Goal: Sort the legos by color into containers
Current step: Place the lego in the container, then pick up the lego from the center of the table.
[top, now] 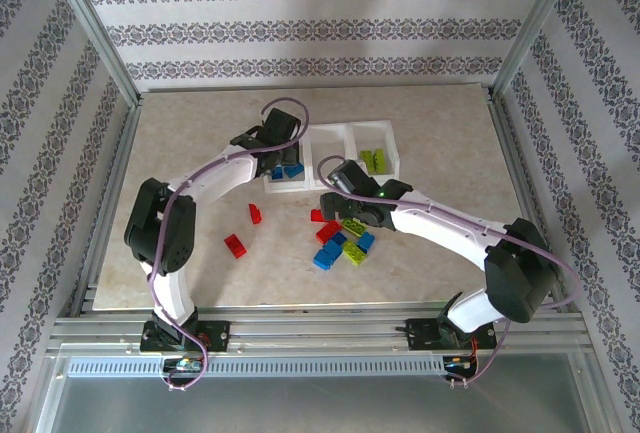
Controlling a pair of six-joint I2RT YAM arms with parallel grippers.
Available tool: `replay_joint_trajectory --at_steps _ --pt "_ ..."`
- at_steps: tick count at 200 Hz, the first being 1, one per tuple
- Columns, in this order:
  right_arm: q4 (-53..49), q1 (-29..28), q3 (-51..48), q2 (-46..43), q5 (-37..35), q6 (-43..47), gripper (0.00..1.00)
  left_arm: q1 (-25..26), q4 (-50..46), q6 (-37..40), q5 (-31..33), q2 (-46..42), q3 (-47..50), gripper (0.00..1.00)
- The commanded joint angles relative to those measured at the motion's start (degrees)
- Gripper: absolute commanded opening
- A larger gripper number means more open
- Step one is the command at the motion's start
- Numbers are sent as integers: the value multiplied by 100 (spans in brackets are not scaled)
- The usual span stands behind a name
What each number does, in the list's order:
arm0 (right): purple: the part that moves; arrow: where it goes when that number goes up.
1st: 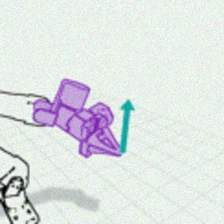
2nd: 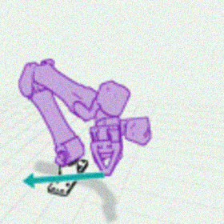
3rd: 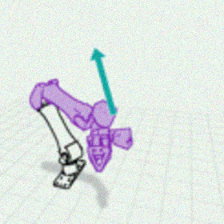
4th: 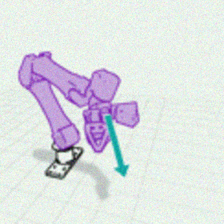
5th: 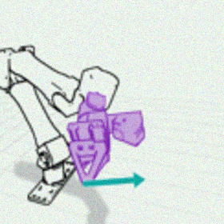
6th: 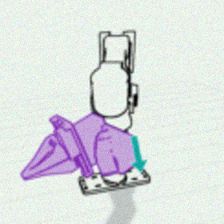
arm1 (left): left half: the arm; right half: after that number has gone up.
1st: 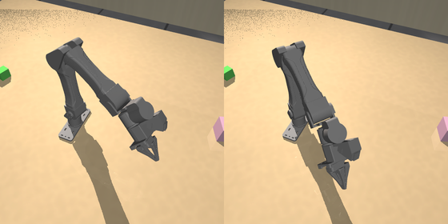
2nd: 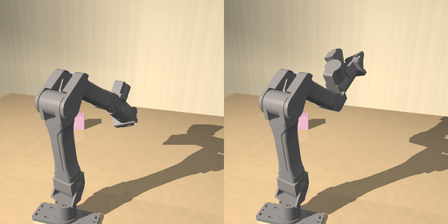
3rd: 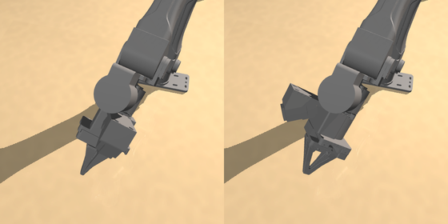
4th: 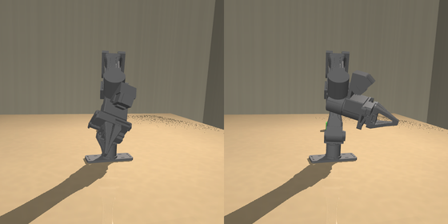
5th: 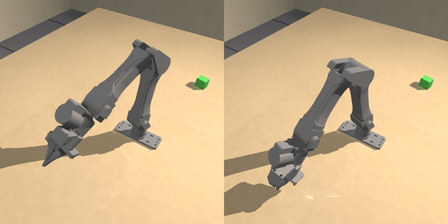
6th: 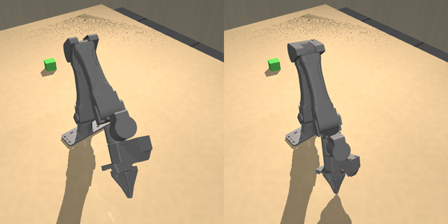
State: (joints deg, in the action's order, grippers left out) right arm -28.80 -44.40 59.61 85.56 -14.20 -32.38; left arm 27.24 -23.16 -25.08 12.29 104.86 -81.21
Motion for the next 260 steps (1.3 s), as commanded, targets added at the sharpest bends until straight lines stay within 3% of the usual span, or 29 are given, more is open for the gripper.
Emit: replay_joint_trajectory --at_steps 1,41,71,200,260 --pt "-21 -102 152 31 -132 113 98 -70 -75 1 -69 -616 98 68" --pt "-65 -156 198 83 -92 186 98 -69 -13 -40 -216 -1400 472 81" --pt "-86 -200 290 229 6 280 98 -70 -5 -130 -235 -2061 959 100" --pt "-708 -406 1290 1405 392 1068 94 -138 -365 -1447 358 -5348 3965 100" --pt "-1127 -354 1817 2223 250 1381 94 -246 -83 -1967 353 -6044 4681 100"
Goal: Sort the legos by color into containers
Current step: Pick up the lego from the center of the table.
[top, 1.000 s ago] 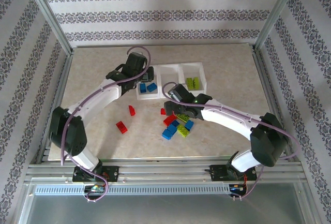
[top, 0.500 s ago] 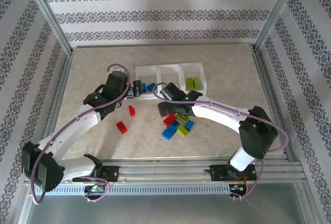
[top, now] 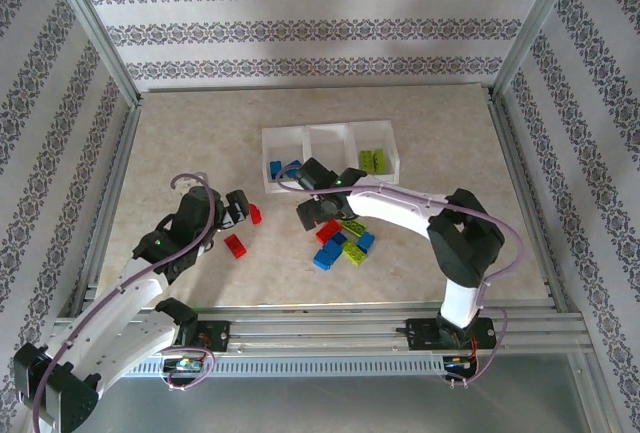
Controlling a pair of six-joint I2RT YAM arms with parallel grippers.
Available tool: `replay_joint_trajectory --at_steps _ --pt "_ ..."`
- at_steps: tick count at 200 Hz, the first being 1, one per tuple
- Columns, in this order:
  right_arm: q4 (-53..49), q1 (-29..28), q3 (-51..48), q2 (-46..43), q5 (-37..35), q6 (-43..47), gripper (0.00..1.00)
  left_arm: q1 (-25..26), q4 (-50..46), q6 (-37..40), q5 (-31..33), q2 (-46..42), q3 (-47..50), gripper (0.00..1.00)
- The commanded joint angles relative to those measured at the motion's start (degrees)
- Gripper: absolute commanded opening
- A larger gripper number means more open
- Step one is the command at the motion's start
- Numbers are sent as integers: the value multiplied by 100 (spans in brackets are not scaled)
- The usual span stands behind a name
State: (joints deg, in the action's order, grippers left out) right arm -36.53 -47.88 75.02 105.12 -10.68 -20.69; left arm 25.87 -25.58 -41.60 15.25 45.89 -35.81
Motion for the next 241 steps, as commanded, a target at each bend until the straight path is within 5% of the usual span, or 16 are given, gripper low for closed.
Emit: replay_joint_trajectory --at_steps 1,86,174,241 --pt "-358 -4 285 274 -97 213 93 -108 168 -314 58 -149 148 100" --pt "-217 299 207 604 23 131 87 -247 268 -256 -168 -34 179 100" --pt "91 332 614 1043 470 4 68 -352 414 -286 -442 162 171 100" --pt "116 231 624 1202 712 -226 41 -392 431 -345 -549 209 189 100"
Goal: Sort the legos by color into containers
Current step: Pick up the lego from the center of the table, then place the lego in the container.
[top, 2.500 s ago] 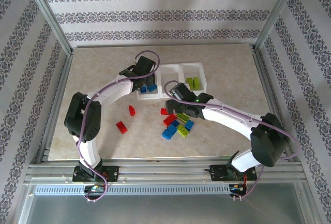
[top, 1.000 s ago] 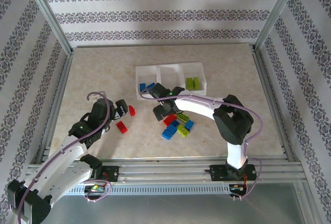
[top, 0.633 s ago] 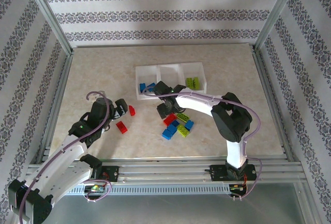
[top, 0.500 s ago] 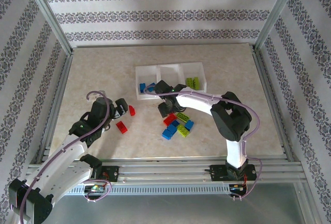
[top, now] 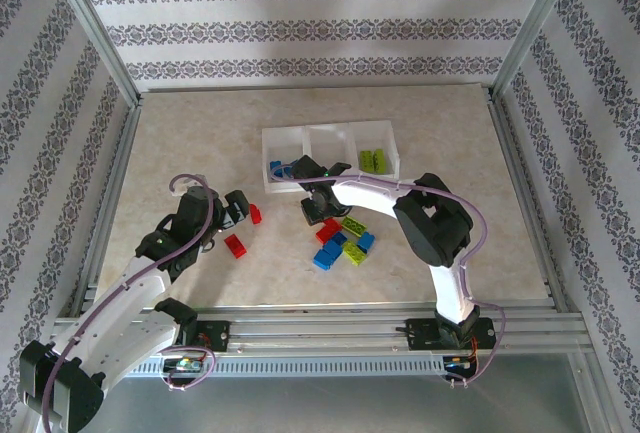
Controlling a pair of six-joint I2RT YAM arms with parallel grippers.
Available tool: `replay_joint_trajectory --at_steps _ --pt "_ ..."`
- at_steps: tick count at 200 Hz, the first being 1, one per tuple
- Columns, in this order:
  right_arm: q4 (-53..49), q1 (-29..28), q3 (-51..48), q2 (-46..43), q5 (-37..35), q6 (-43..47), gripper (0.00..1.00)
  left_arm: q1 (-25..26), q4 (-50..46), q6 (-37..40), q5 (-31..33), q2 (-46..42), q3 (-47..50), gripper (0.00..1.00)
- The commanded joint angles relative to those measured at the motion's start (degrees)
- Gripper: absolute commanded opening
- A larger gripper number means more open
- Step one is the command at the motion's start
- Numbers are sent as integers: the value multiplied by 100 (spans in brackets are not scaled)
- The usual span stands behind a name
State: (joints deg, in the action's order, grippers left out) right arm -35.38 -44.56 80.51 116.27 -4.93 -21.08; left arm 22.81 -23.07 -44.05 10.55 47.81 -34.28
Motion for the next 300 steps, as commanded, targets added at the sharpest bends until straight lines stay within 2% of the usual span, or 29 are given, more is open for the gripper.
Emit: replay_joint_trajectory --at_steps 1,58,112,150,221,300 --pt "2 -104 73 88 139 -191 41 -85 180 -102 -83 22 36 100" --pt "6 -217 -18 -228 71 -372 23 -127 198 -95 -165 71 12 100" --pt "-92 -183 70 -1058 -475 -437 20 -138 206 -106 -282 88 4 100" --pt "-36 164 281 -1370 -867 -481 20 -159 239 -69 -307 114 -34 100" --pt "-13 808 1267 -608 -1062 -206 18 -182 207 -19 -378 168 -70 100" --pt "-22 1027 2162 402 -1102 90 21 -241 145 13 -474 141 -70 100"
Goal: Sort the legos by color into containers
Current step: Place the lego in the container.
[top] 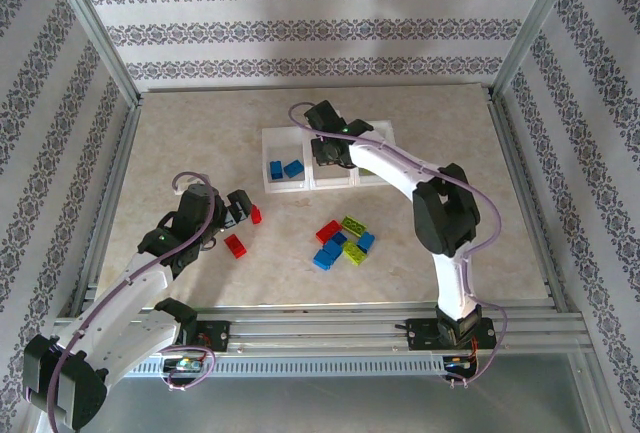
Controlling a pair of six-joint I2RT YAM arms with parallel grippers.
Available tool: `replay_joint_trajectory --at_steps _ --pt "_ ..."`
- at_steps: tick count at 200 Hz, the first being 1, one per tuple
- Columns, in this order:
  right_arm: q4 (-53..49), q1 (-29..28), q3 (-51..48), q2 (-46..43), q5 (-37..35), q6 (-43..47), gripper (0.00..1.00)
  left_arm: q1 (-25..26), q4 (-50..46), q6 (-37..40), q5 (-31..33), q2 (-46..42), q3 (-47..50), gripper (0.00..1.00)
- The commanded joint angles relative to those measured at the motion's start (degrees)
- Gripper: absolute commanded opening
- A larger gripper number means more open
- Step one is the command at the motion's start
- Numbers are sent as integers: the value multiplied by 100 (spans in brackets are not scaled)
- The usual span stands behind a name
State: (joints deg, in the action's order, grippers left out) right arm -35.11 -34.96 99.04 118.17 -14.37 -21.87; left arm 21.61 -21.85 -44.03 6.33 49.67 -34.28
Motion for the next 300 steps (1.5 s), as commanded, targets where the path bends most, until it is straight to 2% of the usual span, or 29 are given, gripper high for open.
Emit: replay_joint_trajectory --at_steps 1,86,124,208,263,300 --pt "-48 68 313 218 -156 171 21 -121 22 10 -53 -41 -70 100" --pt "19 78 222 470 -198 211 30 -156 -21 12 -114 -34 -34 100" --pt "48 82 132 358 -224 236 36 -173 -30 9 -128 -14 -61 100" --pt "57 16 -128 -240 -283 210 40 -177 -96 38 -199 -33 -95 100" --pt "202 -150 -1100 -1173 -365 -174 51 -139 80 498 -973 316 -244 99" --pt "225 -212 -1931 -1857 -364 -532 64 372 304 562 -1458 707 -251 99"
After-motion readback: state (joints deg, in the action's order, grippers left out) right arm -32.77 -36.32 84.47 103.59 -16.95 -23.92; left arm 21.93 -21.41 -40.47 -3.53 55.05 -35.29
